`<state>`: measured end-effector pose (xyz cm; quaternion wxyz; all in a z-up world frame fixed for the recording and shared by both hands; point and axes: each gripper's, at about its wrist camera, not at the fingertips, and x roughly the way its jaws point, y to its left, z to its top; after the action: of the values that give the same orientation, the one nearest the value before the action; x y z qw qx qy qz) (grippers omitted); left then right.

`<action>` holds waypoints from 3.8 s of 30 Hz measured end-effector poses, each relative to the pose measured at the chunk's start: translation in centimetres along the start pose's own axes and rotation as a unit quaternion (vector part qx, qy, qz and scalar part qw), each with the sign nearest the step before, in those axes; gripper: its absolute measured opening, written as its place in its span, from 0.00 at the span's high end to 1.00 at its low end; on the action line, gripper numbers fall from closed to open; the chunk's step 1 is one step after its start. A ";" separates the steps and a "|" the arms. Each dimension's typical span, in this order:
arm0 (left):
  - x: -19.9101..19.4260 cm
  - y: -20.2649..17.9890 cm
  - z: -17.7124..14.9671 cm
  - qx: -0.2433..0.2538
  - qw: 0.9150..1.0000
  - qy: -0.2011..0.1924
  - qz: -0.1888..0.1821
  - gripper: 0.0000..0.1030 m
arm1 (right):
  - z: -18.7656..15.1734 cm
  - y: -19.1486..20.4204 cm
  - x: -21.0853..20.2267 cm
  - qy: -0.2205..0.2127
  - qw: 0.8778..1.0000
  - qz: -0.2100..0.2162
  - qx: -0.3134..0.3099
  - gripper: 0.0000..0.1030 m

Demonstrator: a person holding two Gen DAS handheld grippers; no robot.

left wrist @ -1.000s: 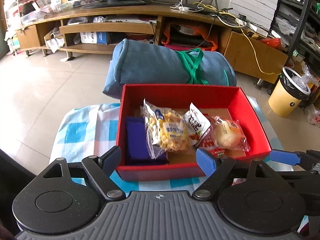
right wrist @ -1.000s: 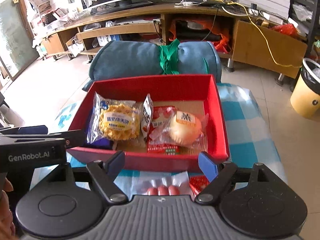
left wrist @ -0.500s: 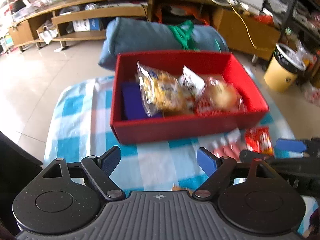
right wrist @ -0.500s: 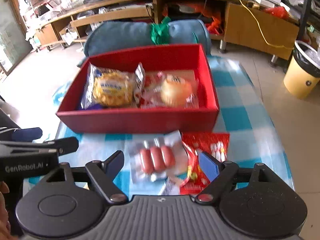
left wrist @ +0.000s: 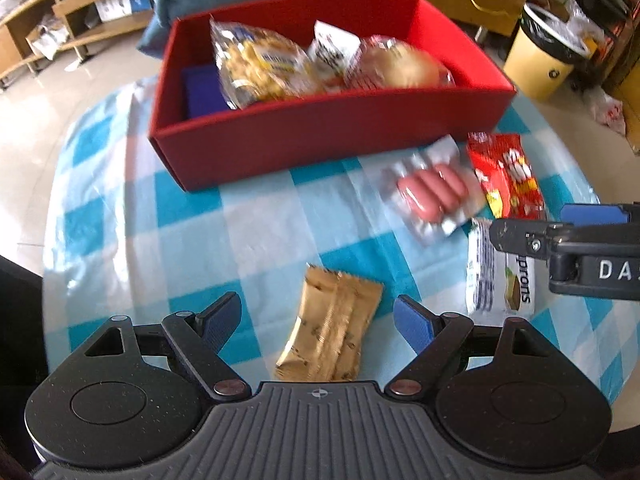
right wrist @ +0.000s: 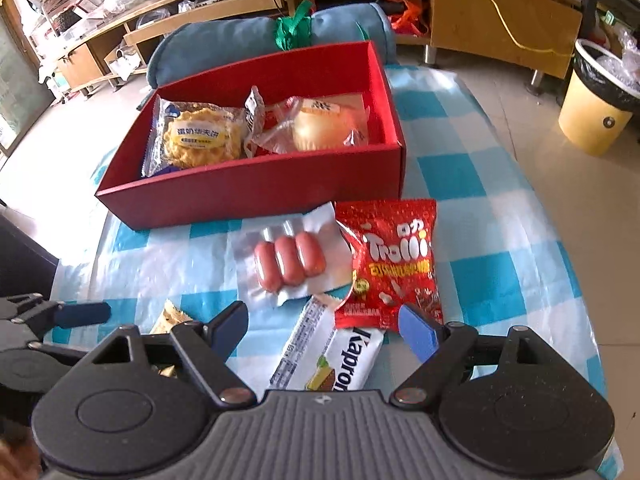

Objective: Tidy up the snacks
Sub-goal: 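Withdraw both tools from the red box toward the remaining snacks, then close the left tool on the gold pastry packet, then regrip the gold packet with the left tool while the right tool grasps the Kaprons wafer, then lift the Kaprons wafer with the right tool while the left tool regrips the gold packet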

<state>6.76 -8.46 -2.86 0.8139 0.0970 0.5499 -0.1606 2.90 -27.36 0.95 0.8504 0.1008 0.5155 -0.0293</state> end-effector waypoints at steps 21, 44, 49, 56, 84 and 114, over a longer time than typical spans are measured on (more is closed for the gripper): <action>2.3 0.5 -0.1 -0.011 0.999 0.045 0.008 0.51 | -0.4 -1.0 0.6 0.017 0.999 0.017 0.028 0.25; 2.7 0.2 -1.3 0.002 0.999 0.049 0.019 0.21 | -2.2 3.1 5.5 0.076 0.997 -0.023 -0.004 0.04; 3.0 1.0 -1.3 -0.013 0.998 0.056 0.020 0.14 | -2.4 4.1 5.9 0.049 0.997 -0.063 -0.014 0.04; 3.2 1.2 -1.2 -0.011 0.998 0.055 0.013 0.12 | -2.5 3.9 5.9 0.035 0.996 -0.073 -0.028 0.06; 1.8 0.8 -0.9 -0.041 0.998 0.042 -0.014 0.55 | -3.4 2.1 0.9 0.028 0.998 -0.050 -0.014 0.49; -1.9 0.1 1.1 -0.031 0.999 -0.032 -0.007 0.54 | -0.9 3.9 -0.7 -0.018 0.999 -0.032 -0.029 0.64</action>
<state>7.11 -8.49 -0.72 0.8323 0.0631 0.5292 -0.1521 2.38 -23.41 1.67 0.8607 0.0590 0.5038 -0.0438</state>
